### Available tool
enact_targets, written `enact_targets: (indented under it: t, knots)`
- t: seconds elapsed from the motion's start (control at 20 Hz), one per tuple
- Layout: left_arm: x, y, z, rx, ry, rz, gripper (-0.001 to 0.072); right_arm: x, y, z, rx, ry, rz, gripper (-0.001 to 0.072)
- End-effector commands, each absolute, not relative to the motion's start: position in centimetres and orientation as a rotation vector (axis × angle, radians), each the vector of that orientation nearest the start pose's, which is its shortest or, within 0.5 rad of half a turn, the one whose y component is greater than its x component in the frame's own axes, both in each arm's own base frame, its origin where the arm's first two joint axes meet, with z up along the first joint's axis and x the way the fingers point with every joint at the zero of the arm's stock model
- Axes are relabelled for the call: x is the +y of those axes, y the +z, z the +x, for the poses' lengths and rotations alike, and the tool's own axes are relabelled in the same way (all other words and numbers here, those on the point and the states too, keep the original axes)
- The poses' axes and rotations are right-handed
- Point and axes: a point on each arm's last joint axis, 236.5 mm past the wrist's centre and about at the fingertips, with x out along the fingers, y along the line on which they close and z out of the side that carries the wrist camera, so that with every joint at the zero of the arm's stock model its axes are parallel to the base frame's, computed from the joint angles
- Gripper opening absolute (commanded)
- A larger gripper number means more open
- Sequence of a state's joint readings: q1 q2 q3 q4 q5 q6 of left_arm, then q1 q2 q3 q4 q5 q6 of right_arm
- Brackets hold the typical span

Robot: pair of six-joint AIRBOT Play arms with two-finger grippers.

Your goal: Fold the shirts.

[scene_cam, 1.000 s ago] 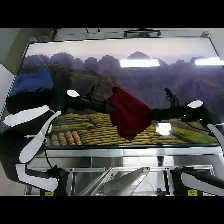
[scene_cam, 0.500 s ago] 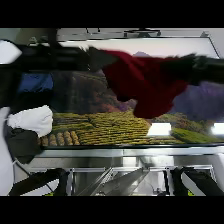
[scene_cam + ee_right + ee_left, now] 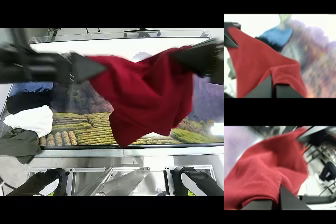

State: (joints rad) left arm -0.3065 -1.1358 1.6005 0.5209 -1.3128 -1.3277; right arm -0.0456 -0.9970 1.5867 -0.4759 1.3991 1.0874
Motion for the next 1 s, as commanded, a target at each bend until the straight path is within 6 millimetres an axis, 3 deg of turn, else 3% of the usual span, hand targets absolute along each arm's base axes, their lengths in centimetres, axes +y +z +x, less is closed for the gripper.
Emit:
enact_targets:
  t: [0.0,0.1,0.2,0.25,0.3,0.35,0.4,0.5,0.7,0.8,0.95]
  knots:
    - [-29.4,19.6,29.8,1.03,-1.087,-0.434,0.0023,21.5,25.8,32.5,0.758,1.052,0.27,0.0022]
    - [-29.1,12.5,31.2,1.158,-1.03,-0.464,0.0023,22.8,16.8,34.5,0.96,1.005,0.294,0.0022]
    - [-28.3,6.5,32.4,1.242,-0.99,-0.473,0.0023,23.7,8.3,36.1,1.111,0.942,0.312,0.0037]
    - [-27.9,4.2,32.8,1.271,-0.986,-0.465,0.0023,24.0,4.8,36.8,1.17,0.909,0.336,0.0202]
    - [-27.4,2.1,33.5,1.298,-0.978,-0.468,0.0023,24.1,1.6,37.6,1.225,0.877,0.363,0.0458]
    - [-26.9,0.6,34.1,1.323,-0.963,-0.482,0.0023,24.0,-0.8,38.2,1.263,0.85,0.383,0.0531]
    - [-26.3,-0.6,34.8,1.347,-0.945,-0.502,0.0023,23.5,-2.6,38.6,1.294,0.824,0.404,0.052]
    - [-25.1,-1.8,36.2,1.38,-0.942,-0.531,0.0023,21.6,-3.5,38.8,1.331,0.801,0.444,0.052]
    - [-22.6,-2.7,38.4,1.405,-0.959,-0.571,0.0022,15.7,-0.8,37.7,1.368,0.792,0.518,0.0493]
    - [-21.9,-3.2,38.8,1.42,-0.958,-0.591,0.0022,13.1,-0.5,37.2,1.379,0.744,0.535,0.0494]
    - [-21.4,-3.6,38.8,1.441,-0.976,-0.602,0.0021,12.2,-2.8,34.3,1.42,0.682,0.573,0.0494]
